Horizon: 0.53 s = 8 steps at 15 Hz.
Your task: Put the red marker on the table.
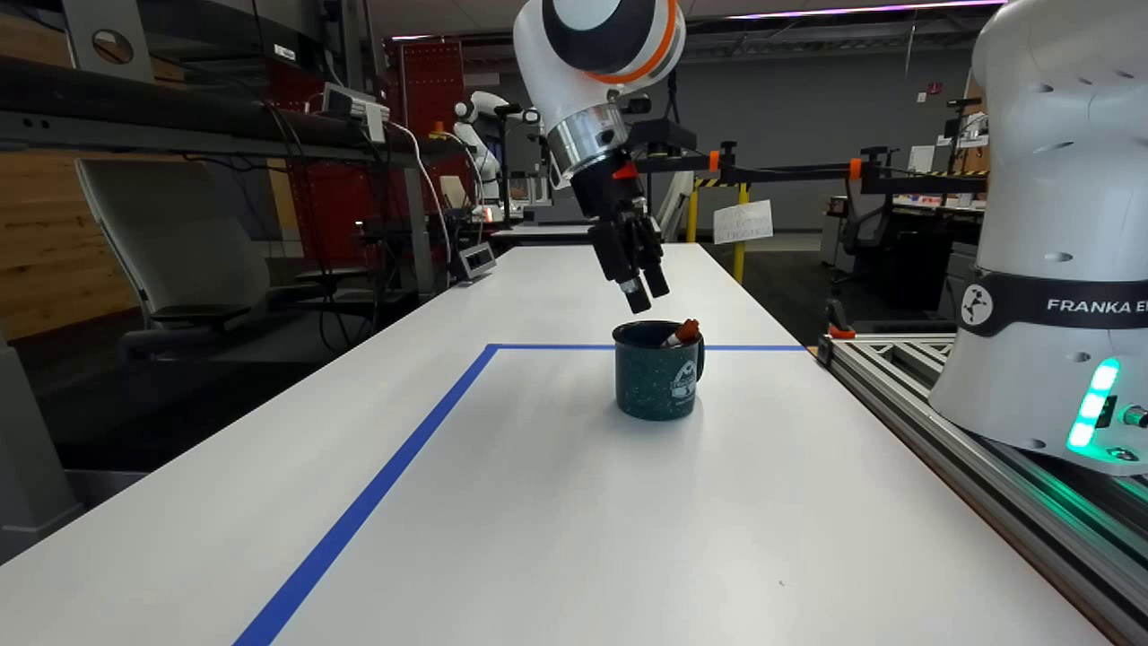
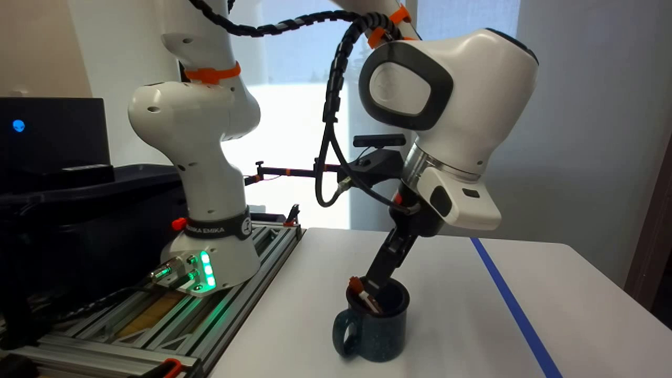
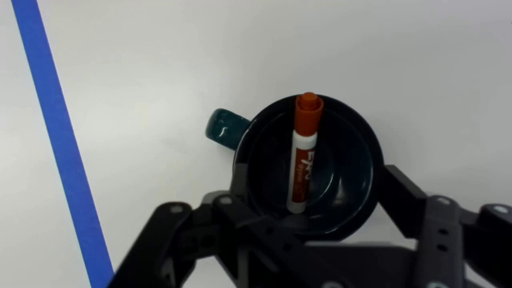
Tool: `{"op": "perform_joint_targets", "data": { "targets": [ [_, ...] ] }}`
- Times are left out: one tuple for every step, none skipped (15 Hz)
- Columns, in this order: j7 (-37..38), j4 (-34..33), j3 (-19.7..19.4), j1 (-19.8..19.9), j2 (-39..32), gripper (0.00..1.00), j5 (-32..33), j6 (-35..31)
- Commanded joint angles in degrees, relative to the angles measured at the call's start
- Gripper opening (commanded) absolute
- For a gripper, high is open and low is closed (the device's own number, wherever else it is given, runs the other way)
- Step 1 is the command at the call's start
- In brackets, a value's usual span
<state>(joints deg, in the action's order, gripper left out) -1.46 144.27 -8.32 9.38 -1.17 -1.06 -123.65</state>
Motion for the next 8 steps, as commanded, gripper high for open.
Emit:
{"op": "perform_joint_targets", "data": {
  "targets": [
    [-4.58, 0.25, -0.28, 0.05, -0.57, 0.58, -1.84, -0.89],
    [-5.62, 0.28, -0.28, 0.09, -0.69, 0.51, -2.35, -1.00],
    [-6.49, 0.34, -0.27, 0.12, -0.74, 0.53, -2.65, -1.12],
    [-7.40, 0.31, -0.27, 0.13, -0.81, 0.51, -2.84, -1.03],
    [-8.43, 0.44, -0.26, 0.15, -0.81, 0.53, -3.17, -1.21],
    [-9.20, 0.47, -0.26, 0.17, -0.88, 0.53, -3.48, -1.27],
    [-9.94, 0.44, -0.28, 0.20, -1.15, 0.53, -3.62, -1.41],
    [-10.62, 0.41, -0.29, 0.23, -1.44, 0.53, -3.74, -1.47]
  ]
}}
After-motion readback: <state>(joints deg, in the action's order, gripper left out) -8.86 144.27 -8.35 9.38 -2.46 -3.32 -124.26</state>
